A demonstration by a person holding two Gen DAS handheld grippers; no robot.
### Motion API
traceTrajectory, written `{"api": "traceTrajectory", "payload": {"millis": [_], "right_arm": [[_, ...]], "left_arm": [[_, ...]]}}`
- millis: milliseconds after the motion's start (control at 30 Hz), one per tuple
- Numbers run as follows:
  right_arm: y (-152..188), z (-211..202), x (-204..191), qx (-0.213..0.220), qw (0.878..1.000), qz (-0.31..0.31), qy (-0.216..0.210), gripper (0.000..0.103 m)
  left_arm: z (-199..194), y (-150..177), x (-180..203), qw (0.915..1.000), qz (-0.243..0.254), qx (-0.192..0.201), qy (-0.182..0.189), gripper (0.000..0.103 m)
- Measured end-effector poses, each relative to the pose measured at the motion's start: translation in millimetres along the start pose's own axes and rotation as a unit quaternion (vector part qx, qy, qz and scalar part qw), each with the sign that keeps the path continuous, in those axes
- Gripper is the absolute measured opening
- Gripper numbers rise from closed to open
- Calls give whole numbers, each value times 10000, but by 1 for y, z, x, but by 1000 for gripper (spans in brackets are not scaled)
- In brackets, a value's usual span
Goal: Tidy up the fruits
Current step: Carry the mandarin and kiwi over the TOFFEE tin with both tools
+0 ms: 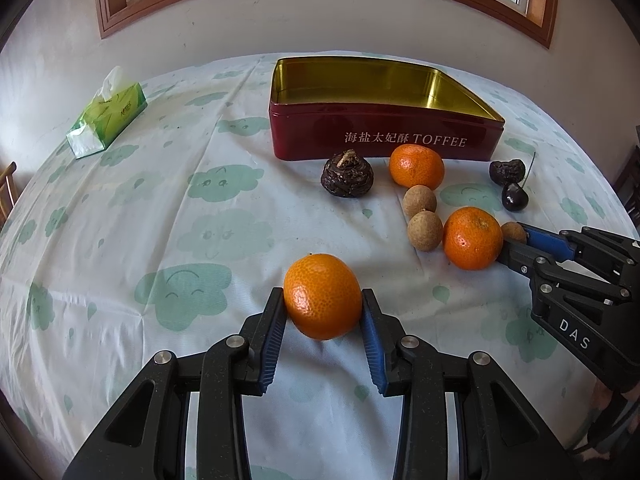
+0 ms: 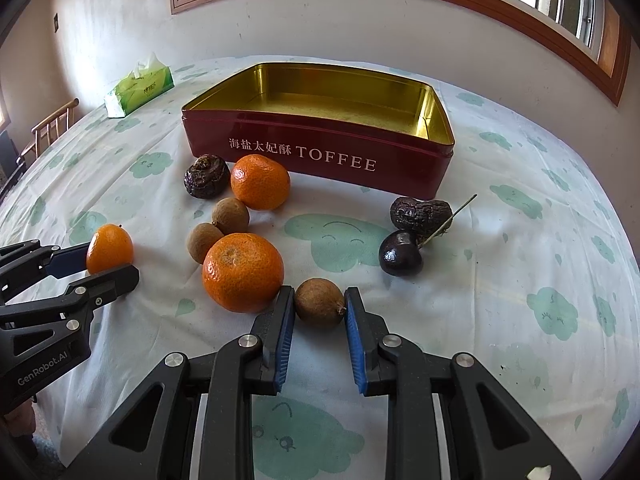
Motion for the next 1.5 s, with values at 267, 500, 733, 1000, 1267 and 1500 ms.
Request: {"api": "traceTrajectory", "payload": {"millis": [267,500,733,1000,1267,1500], "right_arm": [[0,-4,2,-14,9999,97,-40,23],[-3,-10,5,28,9998,171,-83,23],[-9,-17,11,82,9996,256,-128,23],[-31,-28,27,297,9988,371,-85,23],[-75,-26,48,524,9974,503,-24,23],[-106,-6,56,521,9976,457,39,23]], "left_arm": [[1,-1,0,10000,-4,-8,5,38],[3,-4,2,10000,-6,-10,31,38],[0,-14,2,9999,-50,66,79,38],[-8,-48,-6,9992,-136,352,102,38],[-11,-106,-16,9970,-264,725,112,38],[7,-136,-13,9969,-266,718,162,38]]}}
Point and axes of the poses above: each gripper's, at about its wrist camera, not at the fingertips, and z roughly the way its jaws point, x to its right, y to its underside, the point moved 9 cm from there along z, roughly the way its jaws point, and after that the axes turned 1 degree about x, right-handed, at the moved point
